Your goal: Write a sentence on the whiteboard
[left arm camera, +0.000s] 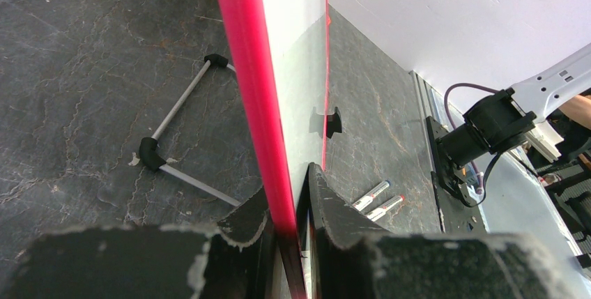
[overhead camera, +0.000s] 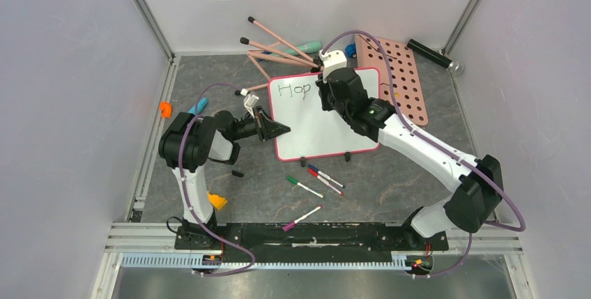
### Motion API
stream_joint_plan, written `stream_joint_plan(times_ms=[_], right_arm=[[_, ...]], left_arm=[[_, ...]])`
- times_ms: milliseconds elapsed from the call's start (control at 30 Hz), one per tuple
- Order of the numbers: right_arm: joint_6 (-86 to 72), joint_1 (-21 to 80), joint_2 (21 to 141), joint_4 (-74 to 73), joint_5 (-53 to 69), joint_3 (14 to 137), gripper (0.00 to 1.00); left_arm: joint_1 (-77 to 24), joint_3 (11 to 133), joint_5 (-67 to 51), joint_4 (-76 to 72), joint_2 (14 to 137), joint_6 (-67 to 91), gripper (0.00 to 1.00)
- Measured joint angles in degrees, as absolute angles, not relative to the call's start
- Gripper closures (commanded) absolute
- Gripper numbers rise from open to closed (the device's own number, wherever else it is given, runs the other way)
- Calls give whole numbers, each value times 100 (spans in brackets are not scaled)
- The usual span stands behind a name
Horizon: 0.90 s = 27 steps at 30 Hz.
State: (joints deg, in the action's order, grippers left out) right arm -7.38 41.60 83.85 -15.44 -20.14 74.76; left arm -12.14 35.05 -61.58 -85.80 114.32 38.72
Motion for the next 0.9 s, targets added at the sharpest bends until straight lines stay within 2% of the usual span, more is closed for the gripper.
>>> stream_joint_plan(times_ms=[900], right_arm=[[-742, 4077, 8600, -1581, -1959, 7426, 100]], left_arm=[[-1214, 3509, -6158, -8576, 11432, 3874, 97]])
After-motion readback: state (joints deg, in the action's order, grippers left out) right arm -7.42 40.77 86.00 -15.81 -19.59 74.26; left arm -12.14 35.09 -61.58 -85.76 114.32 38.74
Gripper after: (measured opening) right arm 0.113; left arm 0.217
